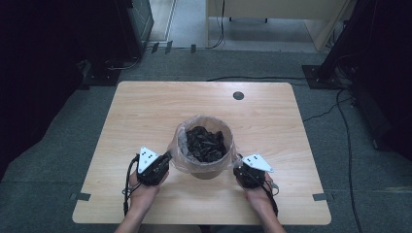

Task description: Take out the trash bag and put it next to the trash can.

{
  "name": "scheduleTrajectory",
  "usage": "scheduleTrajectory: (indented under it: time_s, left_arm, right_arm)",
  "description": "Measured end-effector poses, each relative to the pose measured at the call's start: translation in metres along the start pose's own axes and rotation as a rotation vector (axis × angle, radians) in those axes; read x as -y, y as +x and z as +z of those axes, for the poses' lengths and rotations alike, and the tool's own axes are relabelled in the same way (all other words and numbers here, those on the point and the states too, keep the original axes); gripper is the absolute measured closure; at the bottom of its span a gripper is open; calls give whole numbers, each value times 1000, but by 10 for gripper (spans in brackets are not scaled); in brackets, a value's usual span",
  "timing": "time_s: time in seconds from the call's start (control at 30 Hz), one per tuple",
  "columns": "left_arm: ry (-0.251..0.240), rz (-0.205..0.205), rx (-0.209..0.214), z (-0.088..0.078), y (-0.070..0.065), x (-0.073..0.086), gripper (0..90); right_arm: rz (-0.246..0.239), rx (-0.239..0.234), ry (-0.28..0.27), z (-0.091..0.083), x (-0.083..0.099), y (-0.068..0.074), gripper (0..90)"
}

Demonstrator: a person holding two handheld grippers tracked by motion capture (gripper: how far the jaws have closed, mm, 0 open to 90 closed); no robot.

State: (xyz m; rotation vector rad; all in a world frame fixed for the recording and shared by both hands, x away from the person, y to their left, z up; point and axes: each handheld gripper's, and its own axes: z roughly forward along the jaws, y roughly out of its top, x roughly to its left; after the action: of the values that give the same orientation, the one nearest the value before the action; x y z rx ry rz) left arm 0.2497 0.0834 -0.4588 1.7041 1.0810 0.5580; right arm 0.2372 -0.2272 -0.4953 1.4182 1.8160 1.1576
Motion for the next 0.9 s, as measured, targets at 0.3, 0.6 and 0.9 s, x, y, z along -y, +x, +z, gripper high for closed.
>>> scheduleTrajectory:
  time_s: [0.3, 0.6, 0.9]
  left_arm:
    - [-45, 8, 2, -13, -5, -17, 900]
    - [-99, 52, 27, -25, -11, -48, 900]
    - [-117, 145, 68, -19, -35, -90, 900]
  right_arm:
    - [-29, 78, -113, -15, -28, -3, 837]
    - [-64, 89, -212, -30, -62, 9, 843]
    - [-108, 19, -278, -35, -108, 32, 865]
